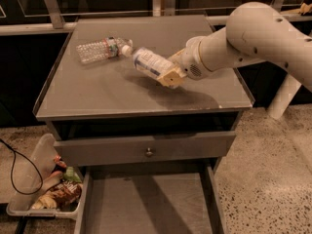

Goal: Pick blue plastic bottle from middle drawer and place on counter

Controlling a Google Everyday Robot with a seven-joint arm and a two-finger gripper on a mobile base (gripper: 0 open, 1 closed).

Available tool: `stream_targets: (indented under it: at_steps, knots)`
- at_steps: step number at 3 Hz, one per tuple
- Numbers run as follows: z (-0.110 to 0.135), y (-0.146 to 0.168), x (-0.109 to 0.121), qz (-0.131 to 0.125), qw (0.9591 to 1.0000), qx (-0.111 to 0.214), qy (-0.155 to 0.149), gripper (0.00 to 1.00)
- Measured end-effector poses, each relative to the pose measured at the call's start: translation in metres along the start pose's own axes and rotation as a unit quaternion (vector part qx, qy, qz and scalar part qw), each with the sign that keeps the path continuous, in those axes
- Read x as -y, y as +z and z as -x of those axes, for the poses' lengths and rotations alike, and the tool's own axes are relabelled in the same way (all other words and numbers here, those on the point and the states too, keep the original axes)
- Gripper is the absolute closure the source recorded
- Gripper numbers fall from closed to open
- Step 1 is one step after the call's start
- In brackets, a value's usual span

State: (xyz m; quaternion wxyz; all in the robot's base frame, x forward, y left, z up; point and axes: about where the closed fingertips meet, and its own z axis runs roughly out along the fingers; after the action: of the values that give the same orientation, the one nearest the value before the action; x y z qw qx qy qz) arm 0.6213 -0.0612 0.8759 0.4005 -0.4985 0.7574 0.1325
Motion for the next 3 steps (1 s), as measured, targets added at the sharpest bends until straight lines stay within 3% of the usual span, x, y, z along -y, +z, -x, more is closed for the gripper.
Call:
stream_targets:
  at_steps: [2, 3]
  knots:
    - [0.0, 0.034, 0.012, 0.042, 0.9989, -0.001, -0.021, 1.0]
    - [0.0, 0.034, 0.012, 0.042, 0.9989, -0.001, -0.021, 0.82]
